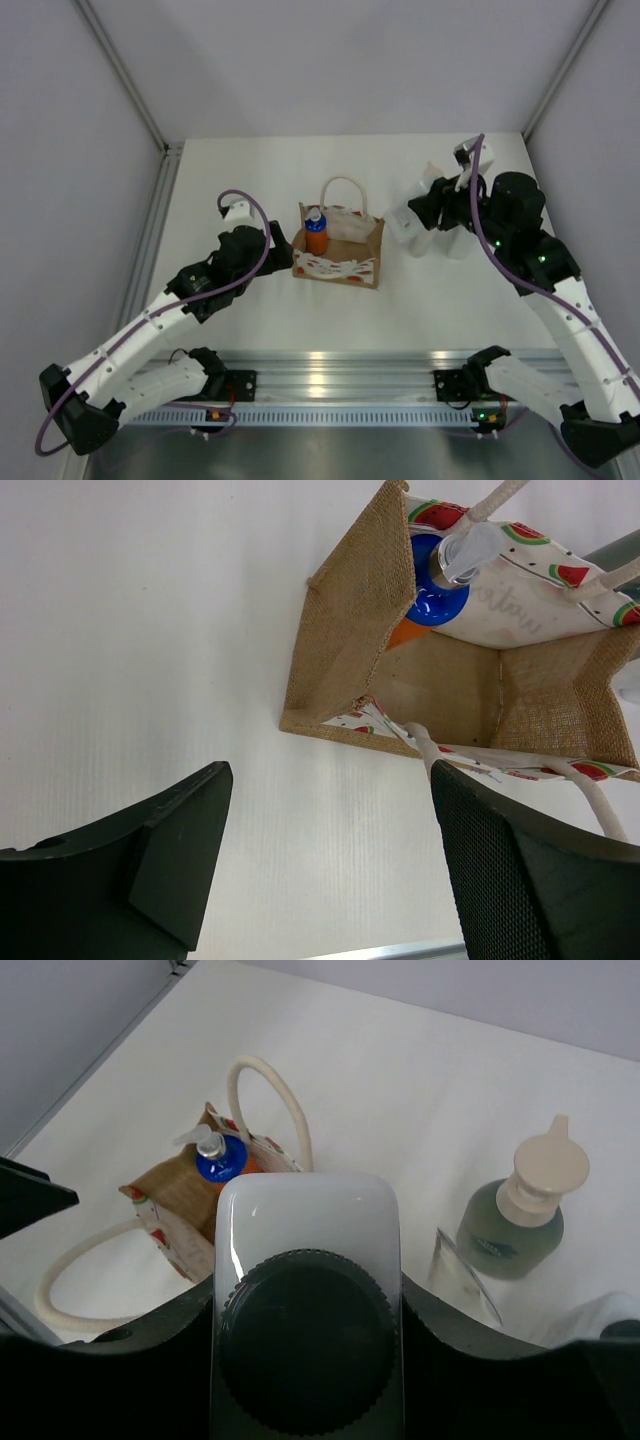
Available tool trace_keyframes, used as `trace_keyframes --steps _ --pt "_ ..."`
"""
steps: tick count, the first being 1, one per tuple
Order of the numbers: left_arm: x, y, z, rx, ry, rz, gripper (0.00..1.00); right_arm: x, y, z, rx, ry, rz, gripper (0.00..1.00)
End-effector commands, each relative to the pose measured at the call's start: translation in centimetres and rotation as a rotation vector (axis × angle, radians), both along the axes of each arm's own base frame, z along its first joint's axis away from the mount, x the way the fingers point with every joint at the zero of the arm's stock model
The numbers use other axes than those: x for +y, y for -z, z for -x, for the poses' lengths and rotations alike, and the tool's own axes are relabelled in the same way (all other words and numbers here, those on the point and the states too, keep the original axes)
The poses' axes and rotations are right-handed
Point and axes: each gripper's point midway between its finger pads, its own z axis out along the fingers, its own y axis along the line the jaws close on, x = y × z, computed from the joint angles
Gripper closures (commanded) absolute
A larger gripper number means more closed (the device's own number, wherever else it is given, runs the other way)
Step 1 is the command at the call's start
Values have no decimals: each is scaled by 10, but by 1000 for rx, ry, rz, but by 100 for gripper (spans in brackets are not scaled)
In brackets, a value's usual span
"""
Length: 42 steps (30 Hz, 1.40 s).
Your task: Take the personal care products out of the canvas bag
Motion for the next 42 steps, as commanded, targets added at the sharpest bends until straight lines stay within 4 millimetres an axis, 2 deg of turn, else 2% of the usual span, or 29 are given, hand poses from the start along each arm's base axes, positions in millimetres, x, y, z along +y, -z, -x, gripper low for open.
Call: trace_keyframes --steps 1,3,4,6,7,9,14,19,25,30,33,34,38,39,40,42 --pt "0 -3 1 -6 -4 23 15 -16 -24 8 -103 60 -40 100" --pt "-1 -3 1 -4 0 25 15 -25 -22 14 -112 90 -36 100" --pt "-2 -4 1 -5 0 28 15 -27 -10 16 -85 100 -18 100" --pt "-3 -6 1 -8 3 32 15 -37 -1 17 -76 145 -3 100" --pt "-3 -6 1 -8 5 32 15 -39 11 18 -55 153 12 100" --pt "-3 -10 2 -15 7 41 15 -45 22 18 -42 188 22 100" --pt "-3 -16 3 -29 12 56 14 -49 78 15 61 209 85 100" --pt "-2 -17 4 -32 19 51 13 -65 111 6 97 295 169 100" --pt "-4 -17 3 -29 26 54 12 -76 126 -2 107 370 197 100" --pt "-6 -17 4 -26 32 55 12 -85 135 -8 89 461 146 100" --pt "-5 -17 3 -27 30 51 12 -93 144 -12 72 528 118 100" --pt "-5 -17 3 -28 30 52 12 -98 153 -11 77 553 128 100" --pt "-4 -17 3 -30 32 42 12 -100 162 -14 77 578 114 100" --pt "-4 -16 3 -30 32 42 12 -99 164 -13 83 577 115 97" --pt "-4 -15 3 -28 30 41 12 -98 166 -13 91 572 116 85" --pt "-3 -14 3 -25 26 39 11 -98 168 -12 93 572 113 67"
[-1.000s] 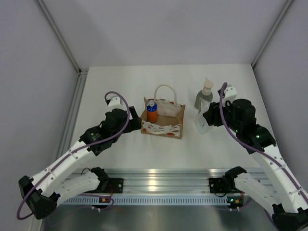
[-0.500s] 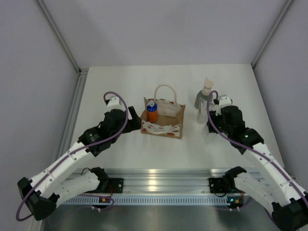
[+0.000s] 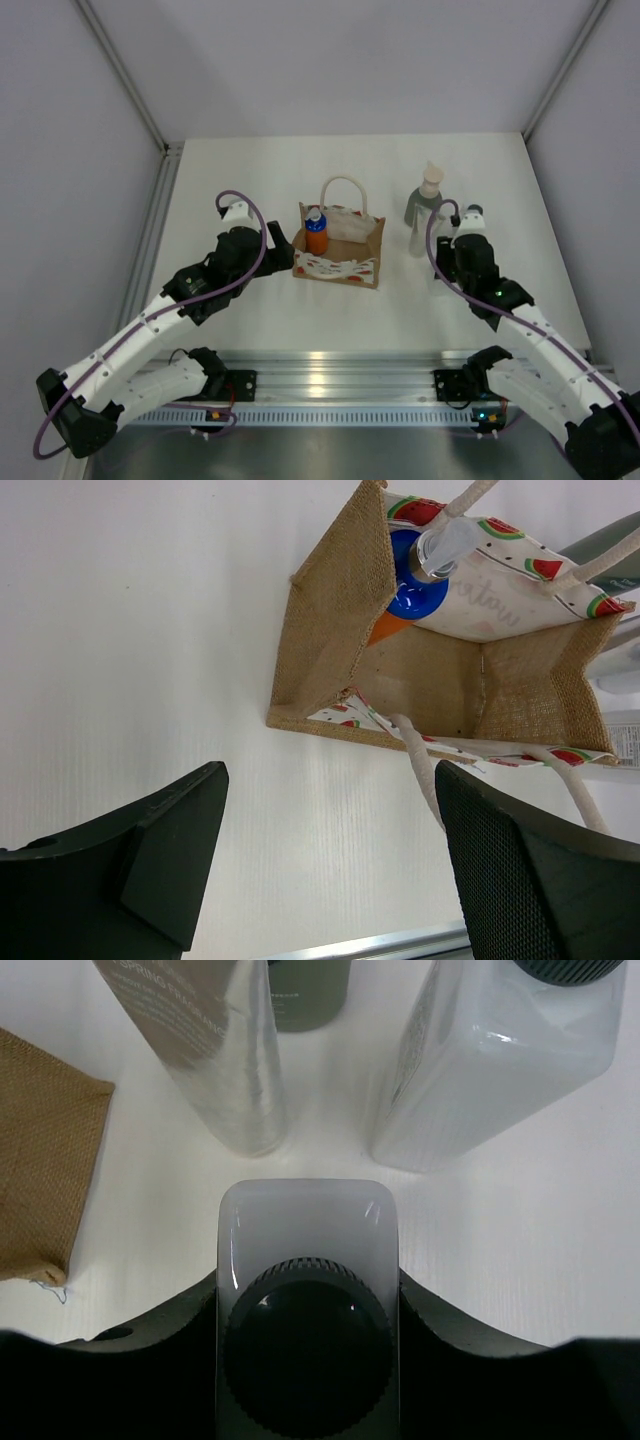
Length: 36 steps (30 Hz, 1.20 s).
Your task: Take the personal care products out of the canvas bag
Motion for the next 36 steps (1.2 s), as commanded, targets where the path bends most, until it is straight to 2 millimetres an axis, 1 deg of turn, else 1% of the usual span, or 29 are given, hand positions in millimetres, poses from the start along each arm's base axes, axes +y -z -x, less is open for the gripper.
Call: trace_keyframes --steps 1,2,3,4,5,8,9,11,14,15,16,18,19,20,21,22,23,24,25,26,27,28,29,30,31,33,34,35,36 --pt "0 -7 -2 -16 -3 9 11 4 -53 -28 -223 56 -103 60" --pt "0 -6 -2 -14 -5 8 11 5 -54 -27 -227 52 -110 50" --pt "-1 -4 -3 -8 -6 1 11 5 -54 -26 -225 51 -111 46" --pt "-1 -2 -3 -5 -7 -3 11 4 -57 -25 -234 52 -114 30" --pt "-1 -2 -4 -2 -8 -4 11 4 -59 -24 -236 50 -113 25" --pt "-2 -1 -5 2 -10 -7 11 4 -71 -21 -248 37 -111 23" --pt "-2 -1 -6 2 -13 -5 10 4 -82 -21 -266 36 -116 22" --pt "-1 -1 -6 -1 -19 -9 10 2 -91 -18 -272 34 -115 21" --pt "2 -3 -7 -9 -30 -10 9 8 -117 -14 -318 -12 -146 21" --pt "2 -3 -7 -9 -33 -10 8 13 -131 -14 -344 -39 -164 21" --pt "3 -2 -7 -10 -39 -12 8 28 -138 -12 -350 -119 -196 21" --pt "5 -2 -8 -12 -58 -9 8 53 -163 -10 -401 -272 -234 22" --pt "7 0 -8 -10 -66 -10 7 82 -164 -4 -378 -434 -276 22" --pt "7 0 -9 -12 -79 -5 7 97 -169 -1 -383 -516 -298 23" --pt "7 0 -9 -9 -83 -2 7 111 -184 0 -418 -593 -330 23" --pt "7 1 -9 -8 -87 0 7 129 -180 0 -383 -677 -359 25" --pt "7 1 -10 -6 -95 7 7 143 -182 3 -377 -727 -375 26" --pt "8 0 -10 -8 -101 10 7 154 -196 2 -406 -767 -382 26" --pt "8 1 -10 -6 -103 11 7 165 -188 -4 -388 -799 -360 27" --pt "9 1 -9 -5 -105 12 6 181 -191 2 -393 -856 -352 27" --pt "9 1 -9 -5 -105 12 6 192 -199 2 -414 -890 -343 27" --pt "10 -1 -9 -12 -106 17 6 204 -189 -6 -403 -922 -303 27" --pt "10 -1 -8 -13 -105 16 5 220 -187 -1 -402 -971 -284 27" --pt "11 -2 -8 -16 -104 13 4 230 -200 -5 -448 -993 -268 27" --pt "12 -4 -7 -23 -100 15 4 243 -186 -15 -425 -1014 -241 27" --pt "14 -7 -5 -35 -92 10 2 259 -187 -22 -442 -1040 -245 28" --pt "17 -8 -3 -32 -96 0 2 267 -172 -32 -422 -1038 -238 28" --pt "22 -12 -2 -42 -109 -4 2 273 -178 -40 -471 -1033 -241 28" --pt "26 -13 -1 -46 -117 -12 2 276 -173 -47 -477 -1029 -235 28"
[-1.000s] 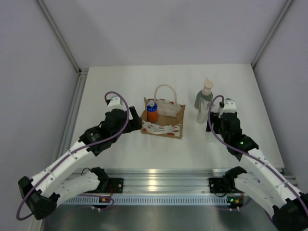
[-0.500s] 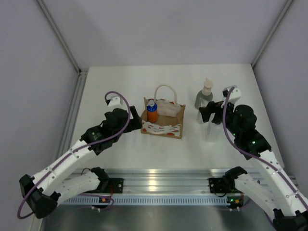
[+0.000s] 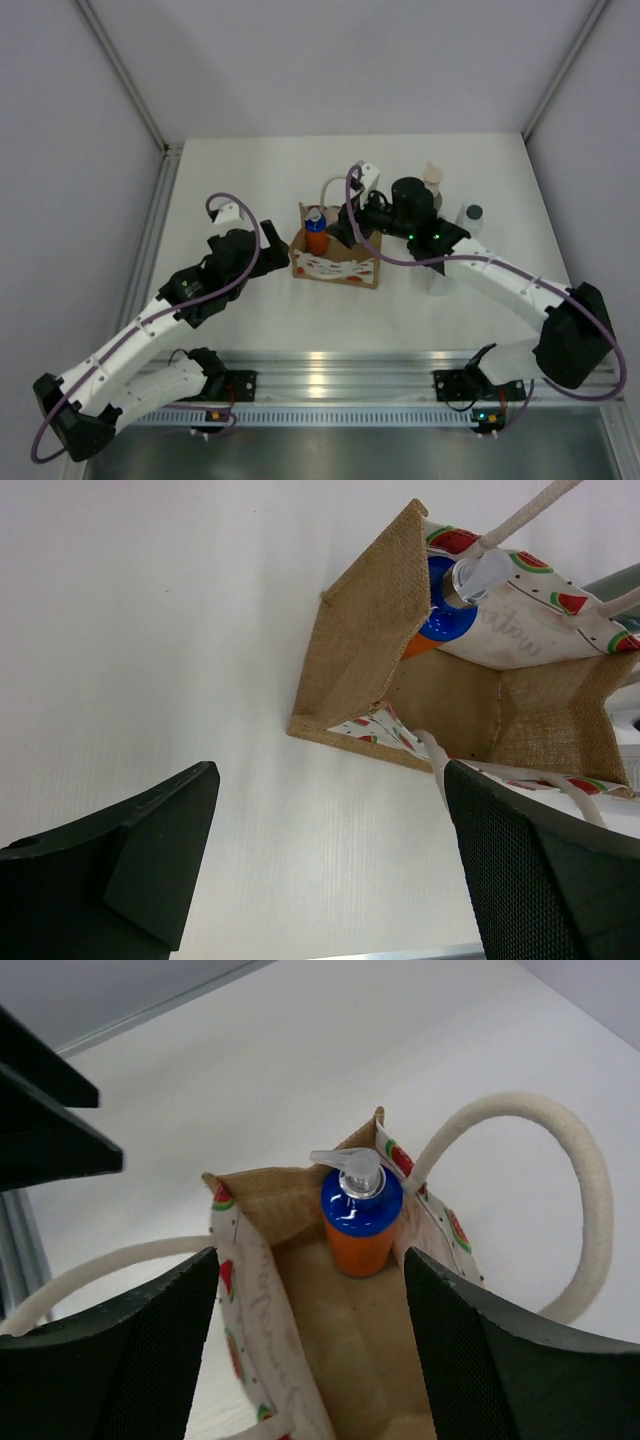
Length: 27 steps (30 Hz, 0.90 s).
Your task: Take the personal care products out of the canvas bag
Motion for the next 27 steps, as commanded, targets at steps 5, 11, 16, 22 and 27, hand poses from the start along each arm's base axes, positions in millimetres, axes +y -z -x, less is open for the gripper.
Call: trace_keyframes --steps 5,11,16,22,27 --pt "36 -23 14 -44 -47 -94 2 51 -15 -46 -197 -86 -63 31" --pt "70 -40 36 -40 -72 -178 2 66 15 -61 -199 -87 -84 35" --pt "92 -47 52 -60 -74 -228 2 70 23 -69 -236 -69 -124 36" --pt "98 -58 57 -100 -63 -223 2 75 37 -81 -223 -49 -103 37" --pt "106 -58 58 -118 -116 -199 2 74 39 -78 -225 -67 -79 37"
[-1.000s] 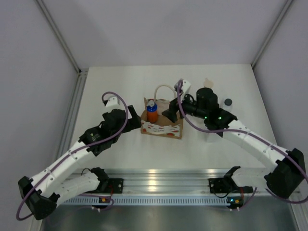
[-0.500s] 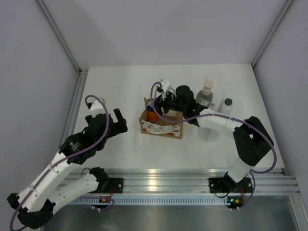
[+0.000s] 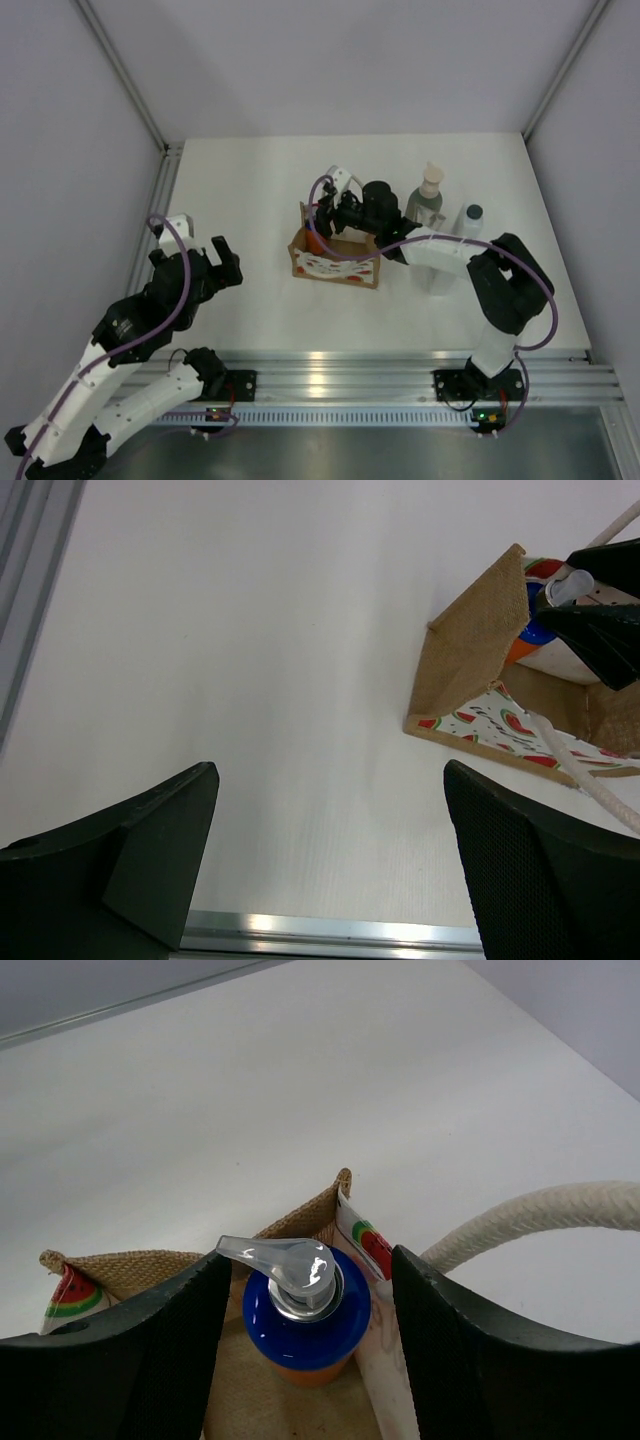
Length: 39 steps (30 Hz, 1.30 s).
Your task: Take the personal care products out of the canvas bag
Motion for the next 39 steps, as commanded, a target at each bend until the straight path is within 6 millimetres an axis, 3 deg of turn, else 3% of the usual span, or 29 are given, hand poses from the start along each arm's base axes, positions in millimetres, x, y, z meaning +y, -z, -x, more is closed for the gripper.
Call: trace_keyframes --steps 1,15,22,32,37,39 --pt "12 -5 2 -29 -51 1 2 10 -31 0 -95 -39 -46 37" --pt "19 -4 2 -52 -92 13 2 21 -3 -8 -82 -59 -41 38" --pt "20 -4 4 -64 -92 32 2 27 -2 -8 -87 -77 -76 42" --pt "20 -4 4 -70 -90 38 2 28 -19 -4 -111 -89 -154 41" --pt "22 -5 5 -78 -94 46 2 29 -25 -5 -109 -95 -168 39" --pt "22 -5 5 -78 -95 48 2 31 -25 -11 -102 -81 -145 34"
